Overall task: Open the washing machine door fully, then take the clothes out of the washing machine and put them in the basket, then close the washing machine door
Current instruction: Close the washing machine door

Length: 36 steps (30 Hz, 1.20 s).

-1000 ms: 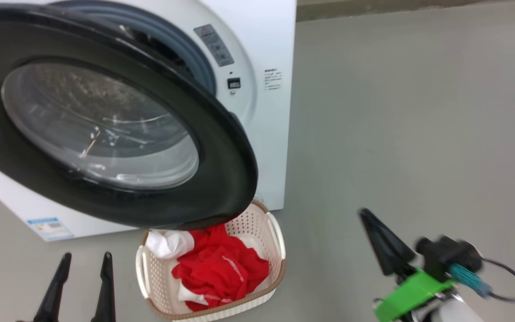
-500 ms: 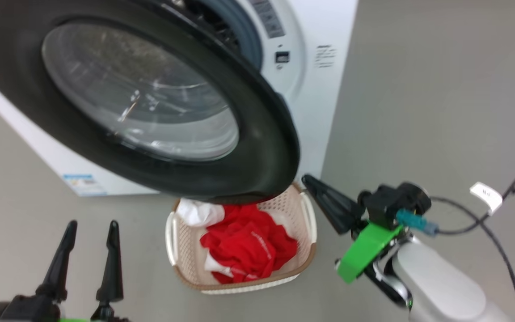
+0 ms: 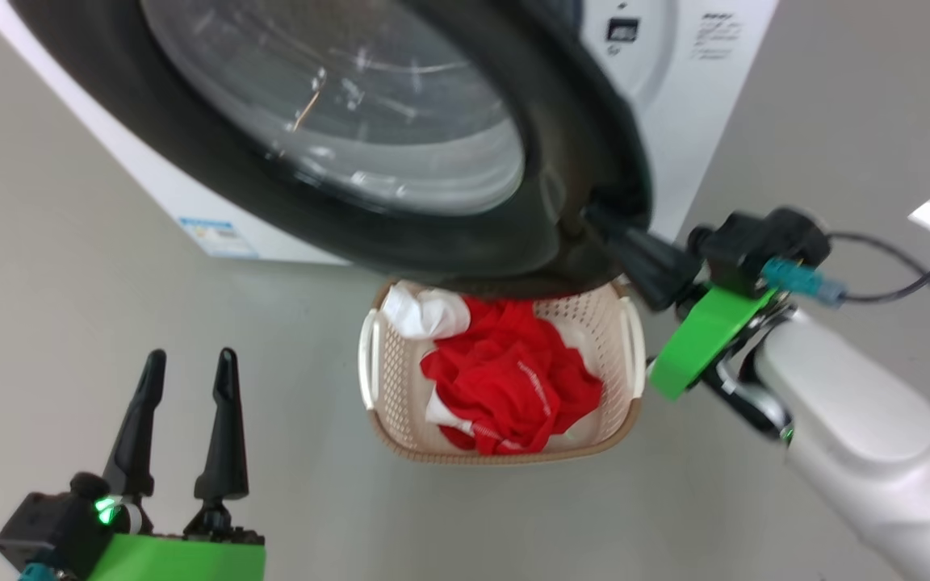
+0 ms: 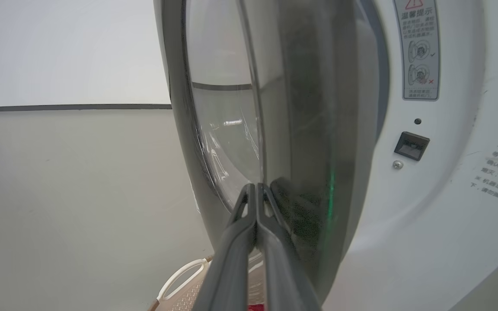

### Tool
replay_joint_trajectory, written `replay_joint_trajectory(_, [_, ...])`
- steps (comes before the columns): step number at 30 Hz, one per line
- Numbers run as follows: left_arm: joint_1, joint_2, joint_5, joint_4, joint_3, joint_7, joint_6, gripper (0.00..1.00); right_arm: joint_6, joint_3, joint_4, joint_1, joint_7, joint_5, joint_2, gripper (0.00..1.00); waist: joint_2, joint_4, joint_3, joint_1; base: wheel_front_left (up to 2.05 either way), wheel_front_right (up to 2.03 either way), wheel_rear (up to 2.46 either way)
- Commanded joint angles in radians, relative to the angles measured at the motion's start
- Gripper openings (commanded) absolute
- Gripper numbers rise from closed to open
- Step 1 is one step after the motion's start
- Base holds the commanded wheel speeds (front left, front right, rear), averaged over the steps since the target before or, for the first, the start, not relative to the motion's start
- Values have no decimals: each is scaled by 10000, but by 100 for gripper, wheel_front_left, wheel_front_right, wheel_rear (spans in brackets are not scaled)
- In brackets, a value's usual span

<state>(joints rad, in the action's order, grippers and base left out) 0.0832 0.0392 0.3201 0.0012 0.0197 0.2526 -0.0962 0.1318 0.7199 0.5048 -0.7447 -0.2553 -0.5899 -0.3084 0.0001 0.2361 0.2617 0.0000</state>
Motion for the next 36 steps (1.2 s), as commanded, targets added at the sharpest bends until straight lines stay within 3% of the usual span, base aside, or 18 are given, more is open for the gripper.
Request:
replay_joint_trajectory(1, [313,111,116,-300,235,91,68,100,-11,-104,-144,-241,-65,-104,-115,0,-1,378,484,0,0,0,0])
replay_joint_trajectory(20, [1426,111,29,152,-215,91,-72,100,-11,-1185,557,-2549,-65,66,-688,0,-1,791,1825,0,0,0,0])
replay_joint_trajectory(24, [1497,111,40,234,-211,91,-97,100,-11,-1858,598,-2783,-65,676,-563,0,-1,778,1895,0,0,0,0])
replay_joint_trajectory(33, [1566,110,-105,574,-101,91,-169,100,-11,-2161,358,-1786,-65,1298,155,0,-1,483,1525,0,0,0,0])
replay_joint_trajectory(34, [1558,110,-95,617,-93,91,-178,100,-11,-2248,214,-1545,-65,1352,240,15,-1,422,1453,0,0,0,0])
replay_joint_trajectory(36, [1525,110,-55,710,-93,91,-202,100,-11,-2414,-114,-1004,-65,1496,398,60,-1,262,1303,0,0,0,0])
